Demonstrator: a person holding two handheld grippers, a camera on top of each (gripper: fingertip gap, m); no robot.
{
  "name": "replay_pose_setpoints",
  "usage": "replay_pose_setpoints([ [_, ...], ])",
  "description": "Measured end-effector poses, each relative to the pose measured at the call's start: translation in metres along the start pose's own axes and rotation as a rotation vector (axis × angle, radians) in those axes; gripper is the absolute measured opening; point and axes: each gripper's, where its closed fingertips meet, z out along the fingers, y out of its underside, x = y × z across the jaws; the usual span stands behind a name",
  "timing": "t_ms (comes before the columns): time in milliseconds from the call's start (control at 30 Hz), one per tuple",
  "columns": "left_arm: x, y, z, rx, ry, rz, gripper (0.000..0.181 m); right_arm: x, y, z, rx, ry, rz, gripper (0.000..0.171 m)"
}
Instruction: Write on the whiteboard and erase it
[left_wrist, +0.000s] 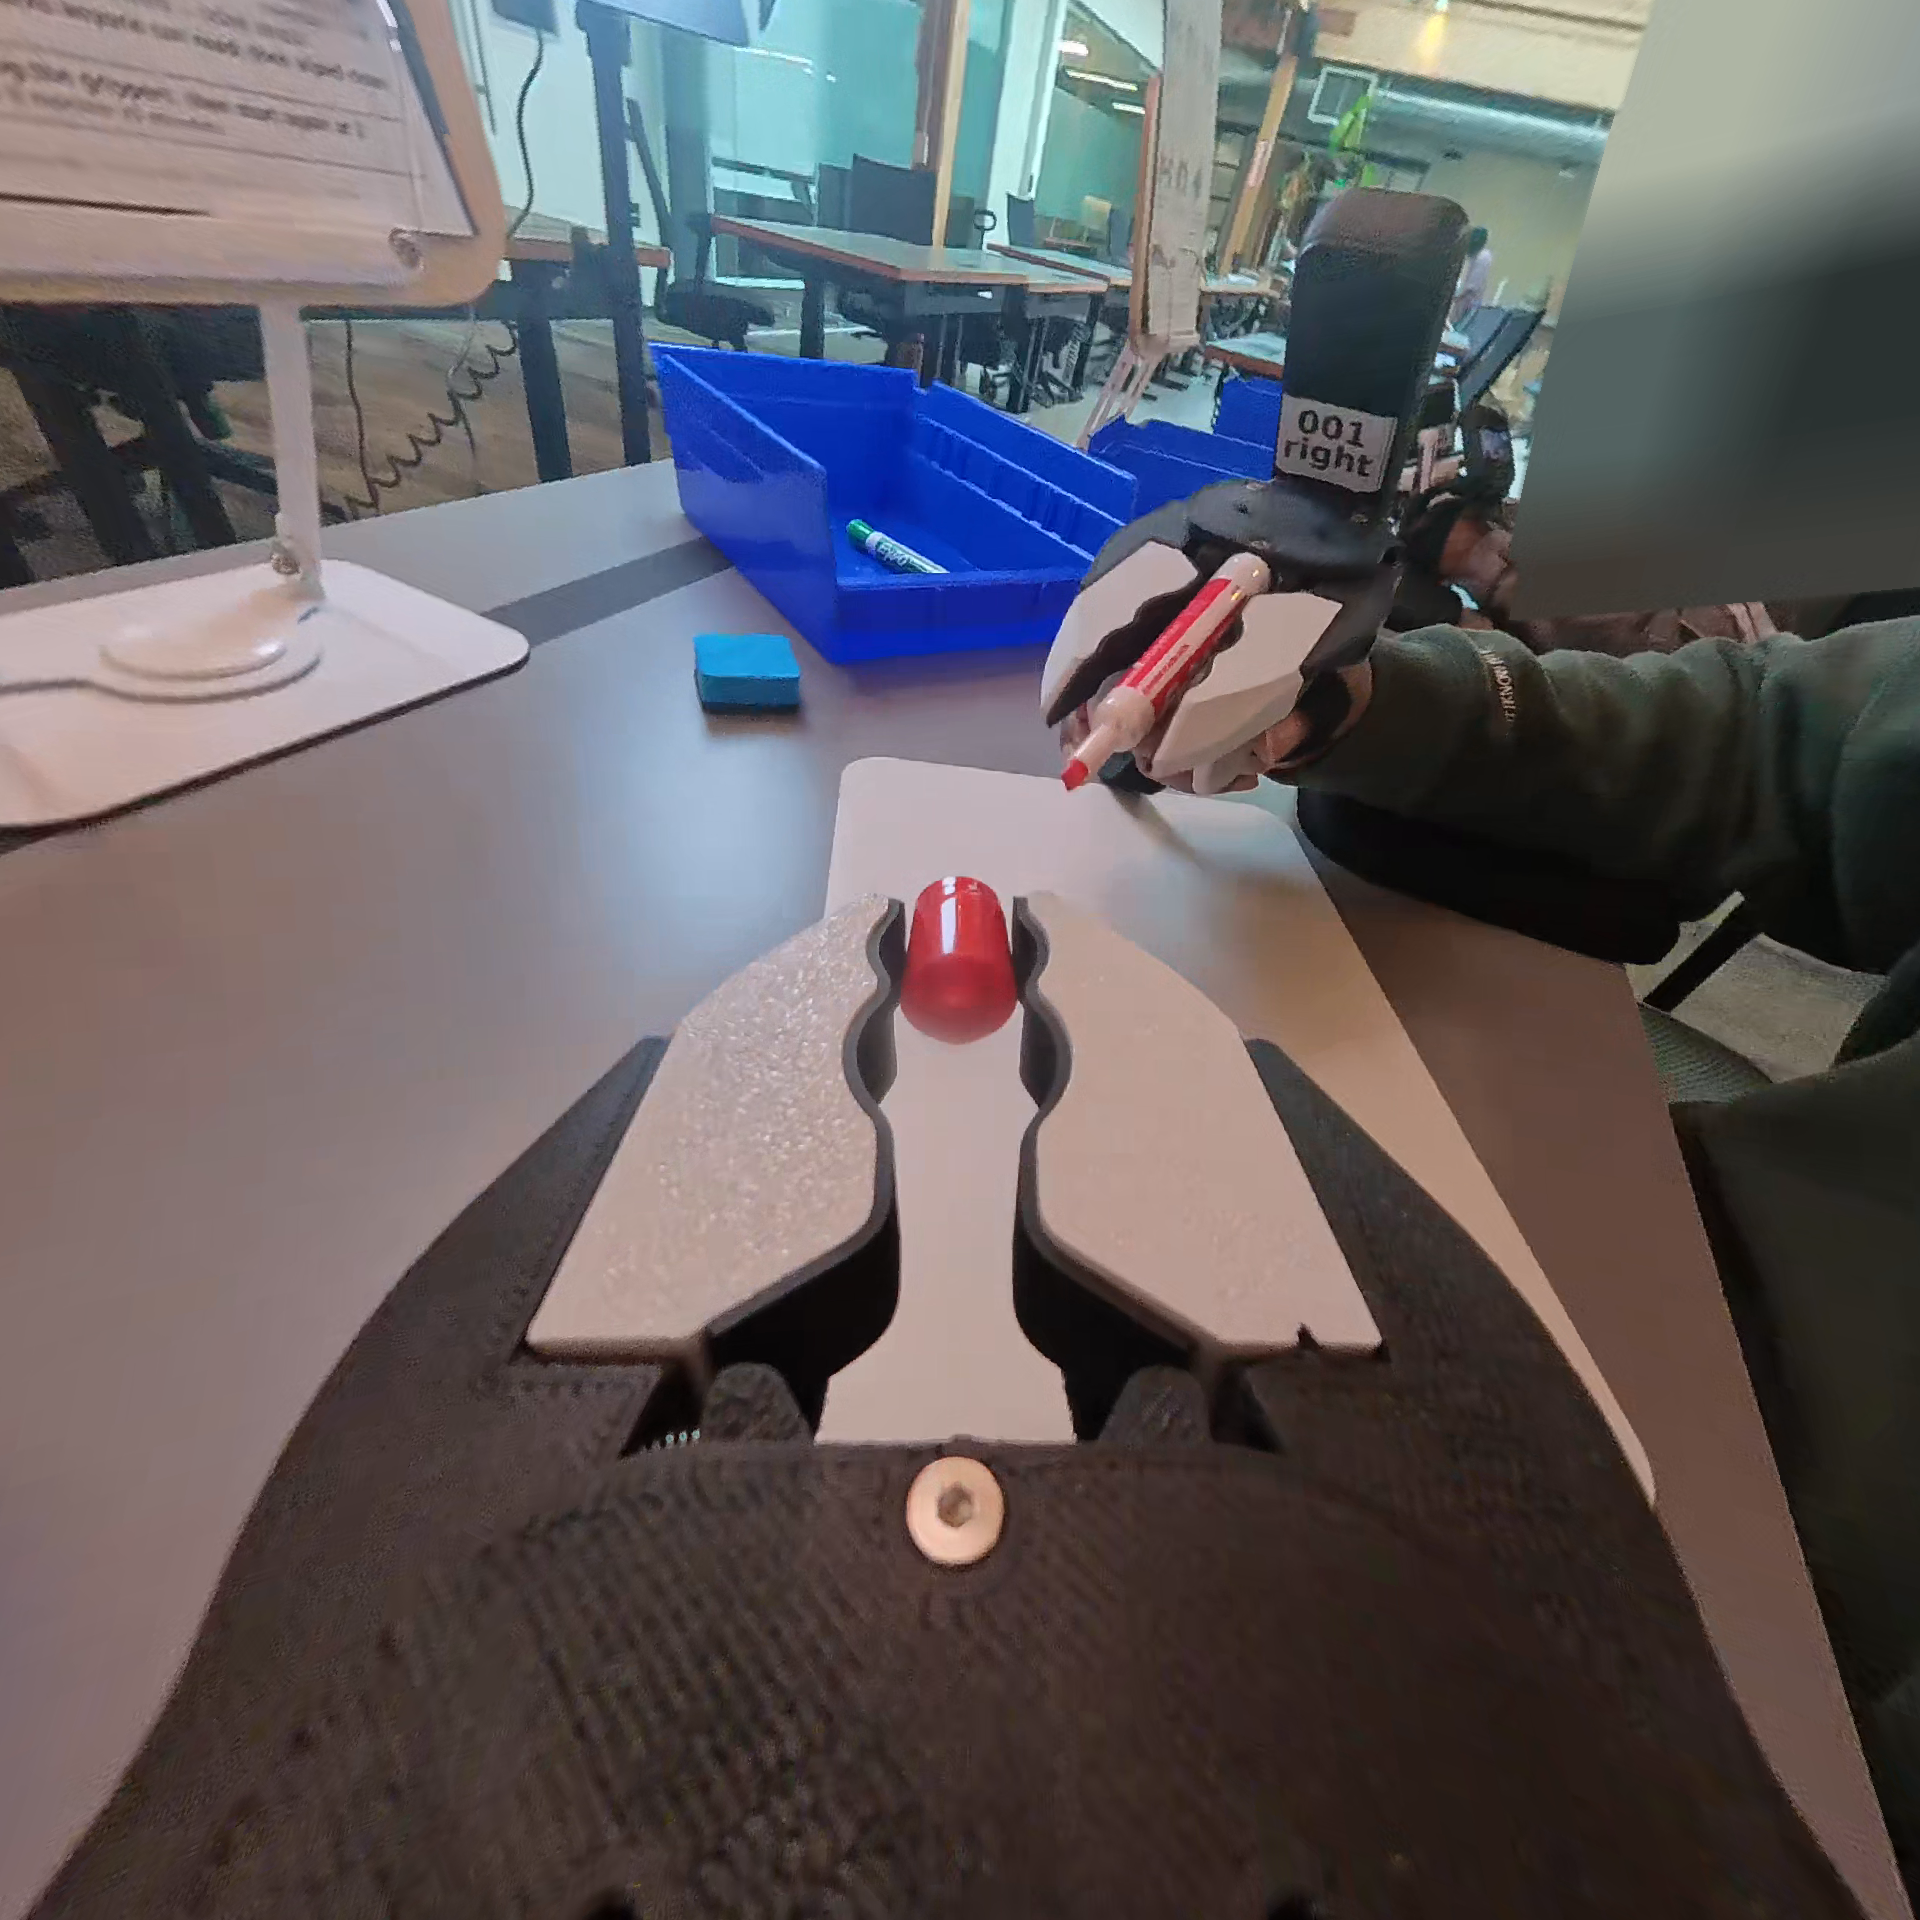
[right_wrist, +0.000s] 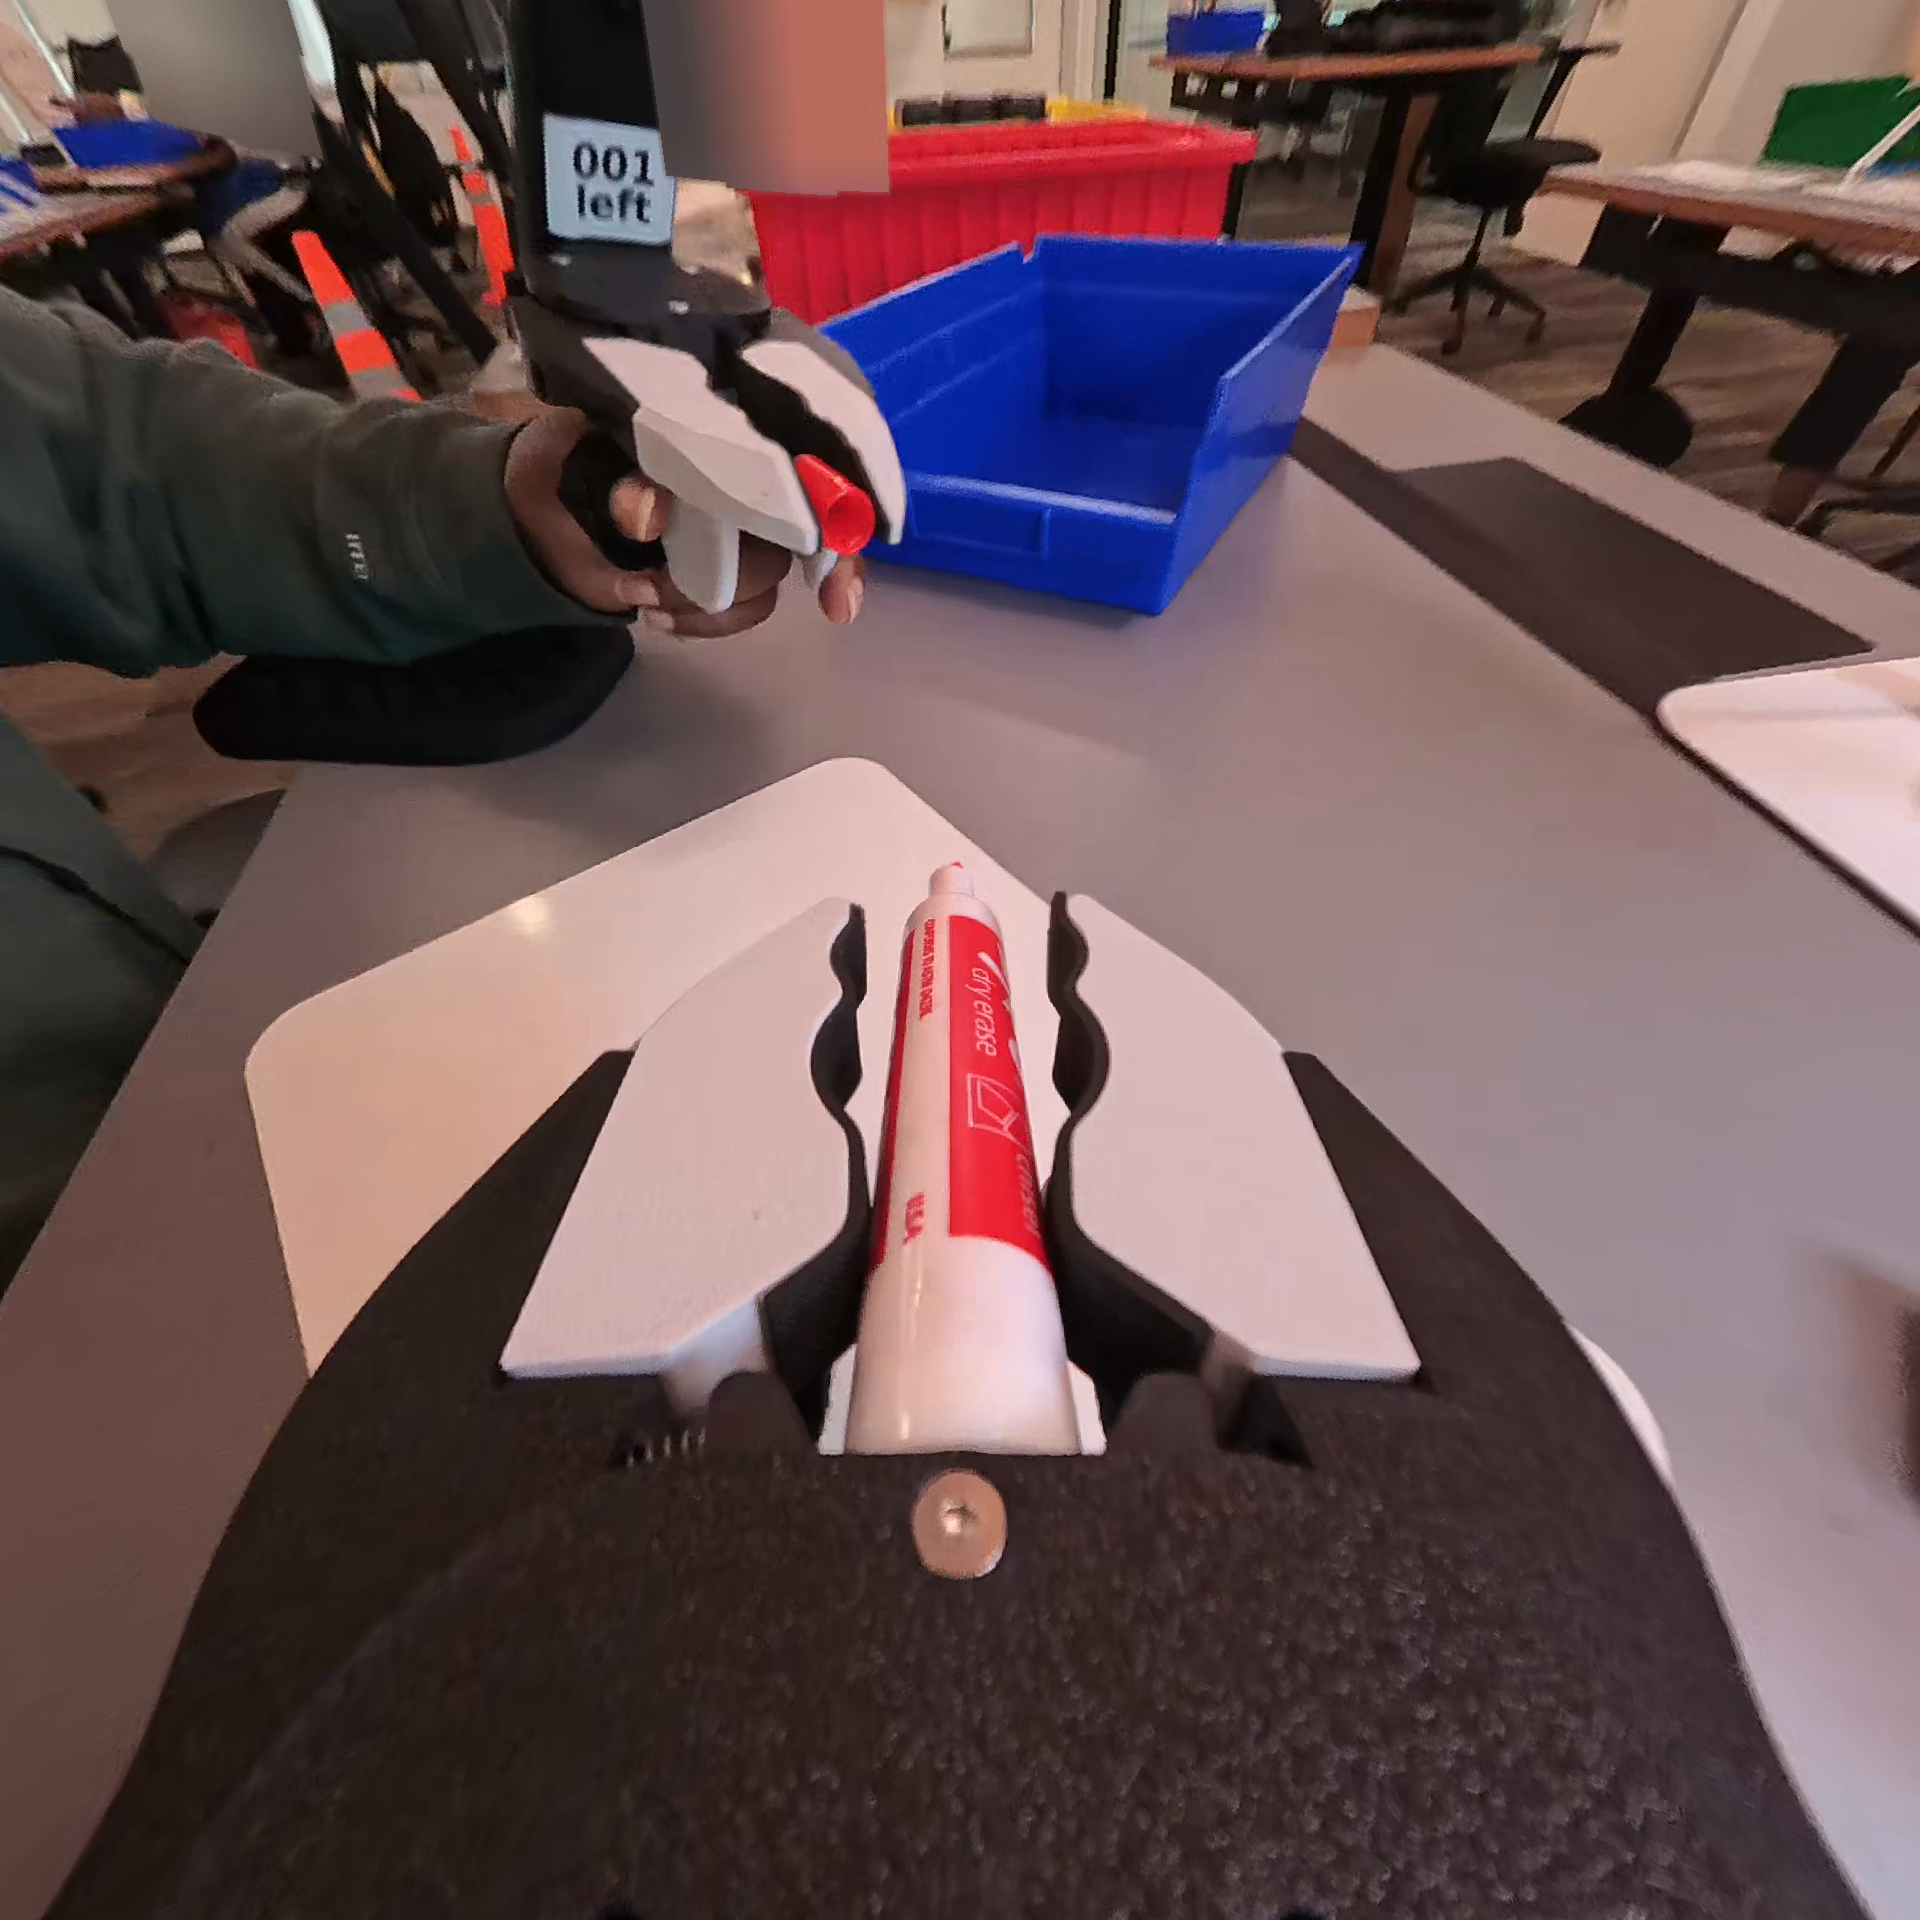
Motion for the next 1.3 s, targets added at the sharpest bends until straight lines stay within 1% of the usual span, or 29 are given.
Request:
replay_pose_setpoints([
  [100, -0.015, 0.003, -0.006, 0.029, -0.034, -0.024, 0.019, -0.011, 0.007, 0.025, -0.113, -0.023, -0.030, 0.034],
  [167, -0.029, 0.003, -0.008, 0.040, -0.092, 0.018, 0.019, -0.023, 0.010, 0.042, -0.198, -0.042, -0.066, 0.034],
  [233, -0.043, 0.014, -0.008, 0.018, -0.154, 0.063, 0.019, -0.035, 0.013, 0.059, -0.279, -0.060, -0.094, 0.034],
  [300, -0.046, 0.025, -0.007, -0.025, -0.159, 0.059, 0.019, -0.043, 0.020, 0.072, -0.364, -0.081, -0.107, 0.034],
  [400, -0.044, 0.022, -0.008, -0.030, -0.174, 0.100, 0.020, -0.049, 0.030, 0.087, -0.450, -0.107, -0.103, 0.034],
  [500, -0.041, 0.022, -0.009, -0.048, -0.202, 0.186, 0.020, -0.049, 0.033, 0.095, -0.492, -0.124, -0.109, 0.034],
  [567, -0.039, 0.022, -0.008, -0.054, -0.203, 0.208, 0.020, -0.049, 0.034, 0.099, -0.520, -0.131, -0.126, 0.034],
  [933, -0.042, 0.027, -0.008, -0.092, -0.216, 0.205, 0.020, -0.048, 0.044, 0.114, -0.626, -0.121, -0.310, 0.034],
  [1300, -0.048, 0.033, -0.009, -0.131, -0.233, 0.206, 0.020, -0.044, 0.044, 0.119, -0.667, -0.119, -0.345, 0.034],
])
